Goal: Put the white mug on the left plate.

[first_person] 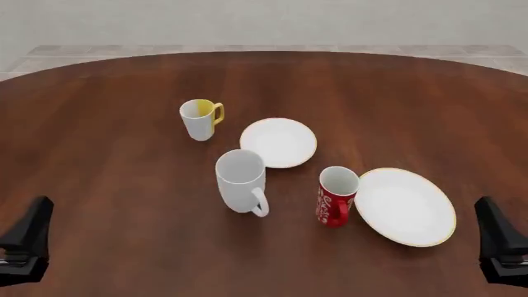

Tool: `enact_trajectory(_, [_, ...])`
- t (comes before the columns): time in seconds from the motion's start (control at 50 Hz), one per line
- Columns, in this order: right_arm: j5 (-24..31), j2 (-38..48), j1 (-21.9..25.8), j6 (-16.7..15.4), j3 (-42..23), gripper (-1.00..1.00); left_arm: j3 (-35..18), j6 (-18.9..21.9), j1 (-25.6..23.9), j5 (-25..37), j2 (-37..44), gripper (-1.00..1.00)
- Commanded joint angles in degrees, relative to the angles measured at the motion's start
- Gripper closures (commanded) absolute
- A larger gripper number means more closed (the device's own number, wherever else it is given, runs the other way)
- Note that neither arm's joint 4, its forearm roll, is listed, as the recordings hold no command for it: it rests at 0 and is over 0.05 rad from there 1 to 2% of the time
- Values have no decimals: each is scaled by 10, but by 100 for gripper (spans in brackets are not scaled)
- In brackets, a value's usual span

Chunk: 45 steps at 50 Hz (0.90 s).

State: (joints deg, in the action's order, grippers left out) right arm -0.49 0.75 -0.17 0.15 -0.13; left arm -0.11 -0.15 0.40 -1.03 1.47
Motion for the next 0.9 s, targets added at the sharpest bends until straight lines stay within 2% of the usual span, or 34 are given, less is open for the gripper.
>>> enact_trajectory(0.02, [6, -1, 5, 12, -5, -100, -2, 1, -1, 9, -12, -100])
enact_trajectory(0.28, [14, -5, 8, 3, -18, -100, -1, 4, -2, 9, -14, -100])
enact_trajectory(0.34, [8, -5, 5, -17, -14, -100, -1, 5, -2, 9, -14, -100])
enact_trajectory(0.38, [11, -3, 8, -19, -11, -100, -1, 5, -4, 9, -14, -100])
enact_trajectory(0.44, [-17, 35, 5, -18, -9, -100, -1, 6, -4, 7, -14, -100])
enact_trajectory(0.48, [-26, 46, 4, -32, -8, -100, -1, 6, -4, 8, -14, -100])
enact_trajectory(0.56, [9, 22, 6, -53, -30, -100, -1, 9, -8, 9, -14, -100])
enact_trajectory(0.66, [20, 52, 7, -52, -61, -100, -2, 10, -9, 8, -14, -100])
enact_trajectory(0.7, [21, 73, 12, -38, -75, -100, -2, 10, -10, 8, -14, -100])
enact_trajectory(0.84, [28, 102, 35, -40, -104, -100, -1, 12, -11, 7, -14, -100])
enact_trajectory(0.9, [22, 116, 42, -55, -107, -100, -1, 11, -10, 7, -13, -100])
